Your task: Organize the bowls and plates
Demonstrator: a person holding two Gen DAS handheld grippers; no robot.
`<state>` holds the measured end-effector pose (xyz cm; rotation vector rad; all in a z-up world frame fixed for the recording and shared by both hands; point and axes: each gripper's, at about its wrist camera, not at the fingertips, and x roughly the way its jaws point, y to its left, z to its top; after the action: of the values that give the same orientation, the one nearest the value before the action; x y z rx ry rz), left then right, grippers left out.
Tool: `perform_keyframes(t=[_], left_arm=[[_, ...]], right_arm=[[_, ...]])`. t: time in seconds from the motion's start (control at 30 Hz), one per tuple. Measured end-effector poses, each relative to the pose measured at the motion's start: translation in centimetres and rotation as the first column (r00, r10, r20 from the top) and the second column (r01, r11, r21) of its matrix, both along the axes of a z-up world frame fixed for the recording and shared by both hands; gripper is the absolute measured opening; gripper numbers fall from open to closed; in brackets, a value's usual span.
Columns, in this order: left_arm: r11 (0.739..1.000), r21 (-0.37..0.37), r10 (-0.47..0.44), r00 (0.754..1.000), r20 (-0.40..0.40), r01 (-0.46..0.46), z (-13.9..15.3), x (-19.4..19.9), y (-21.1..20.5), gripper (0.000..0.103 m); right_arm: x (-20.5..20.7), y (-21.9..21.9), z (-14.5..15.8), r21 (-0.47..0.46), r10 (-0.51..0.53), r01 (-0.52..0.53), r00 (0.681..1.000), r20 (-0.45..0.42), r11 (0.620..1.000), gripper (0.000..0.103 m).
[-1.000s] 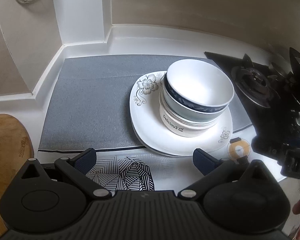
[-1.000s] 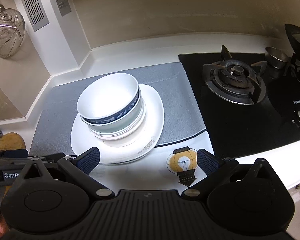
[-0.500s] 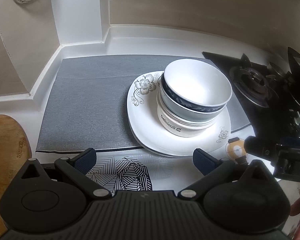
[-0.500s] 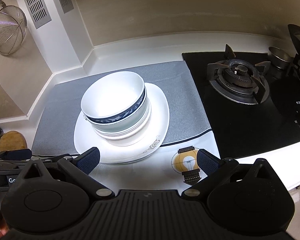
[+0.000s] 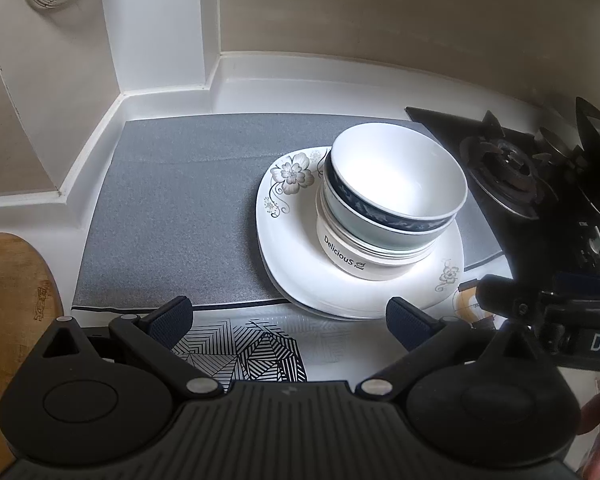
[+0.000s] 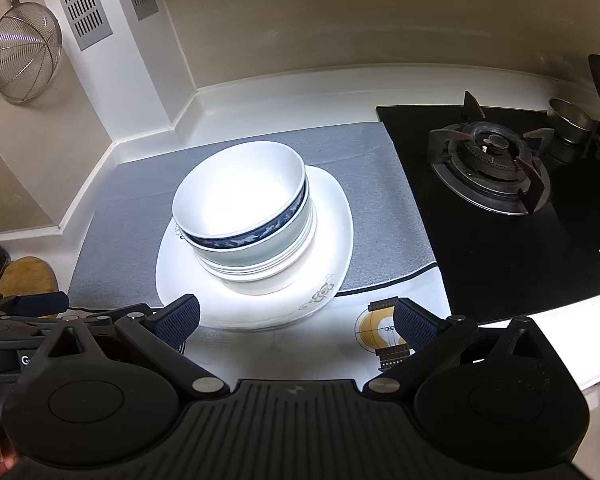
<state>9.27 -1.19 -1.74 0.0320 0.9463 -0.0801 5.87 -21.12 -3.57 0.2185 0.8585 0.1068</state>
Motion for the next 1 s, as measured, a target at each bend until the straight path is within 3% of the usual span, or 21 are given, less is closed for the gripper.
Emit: perform_keyframes(t=[1.0], left_arm=[[1.0,-0.009,0.006,1.0,-0.005,-0.006,-0.14,0.59,0.7,0.103]], right_arm=[[1.0,0.51,0.0,-0.002,0.023,-0.023,1.0,-0.009,1.0,0.103]])
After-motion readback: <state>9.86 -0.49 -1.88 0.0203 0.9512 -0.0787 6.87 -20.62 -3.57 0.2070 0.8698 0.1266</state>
